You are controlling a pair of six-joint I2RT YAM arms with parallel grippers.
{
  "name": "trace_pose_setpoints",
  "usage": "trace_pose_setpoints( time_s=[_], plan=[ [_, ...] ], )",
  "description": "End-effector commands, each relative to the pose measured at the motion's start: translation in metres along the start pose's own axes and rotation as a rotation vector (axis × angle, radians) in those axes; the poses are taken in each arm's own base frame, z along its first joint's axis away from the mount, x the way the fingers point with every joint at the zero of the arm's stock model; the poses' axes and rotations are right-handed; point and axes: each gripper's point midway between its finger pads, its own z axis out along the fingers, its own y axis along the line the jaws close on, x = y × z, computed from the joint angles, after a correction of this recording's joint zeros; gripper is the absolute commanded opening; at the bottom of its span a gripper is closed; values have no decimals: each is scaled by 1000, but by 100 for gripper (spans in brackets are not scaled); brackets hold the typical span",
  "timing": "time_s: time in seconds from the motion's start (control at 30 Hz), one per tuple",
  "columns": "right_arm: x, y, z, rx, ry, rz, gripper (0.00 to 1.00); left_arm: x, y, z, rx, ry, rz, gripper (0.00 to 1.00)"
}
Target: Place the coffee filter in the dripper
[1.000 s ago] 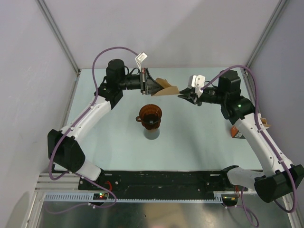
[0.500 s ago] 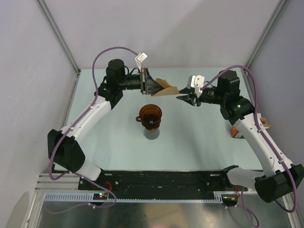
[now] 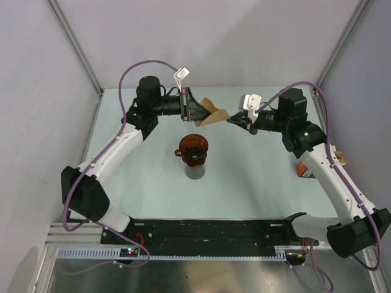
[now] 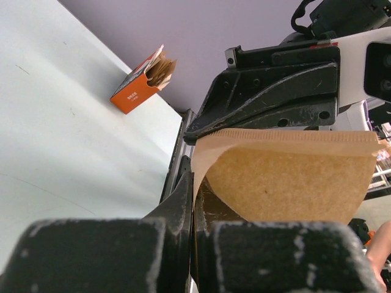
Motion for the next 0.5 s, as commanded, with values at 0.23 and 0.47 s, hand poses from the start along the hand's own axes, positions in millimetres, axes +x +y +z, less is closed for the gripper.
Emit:
trace_pose_setpoints(
  time_s=[0.23, 0.47],
  plan=[
    [2, -21, 0, 87, 67, 16, 0, -14, -22, -6, 33, -34, 88, 0],
    [-1, -26, -2, 91, 39, 61, 0, -24, -8, -6, -31, -80, 62, 0]
  ],
)
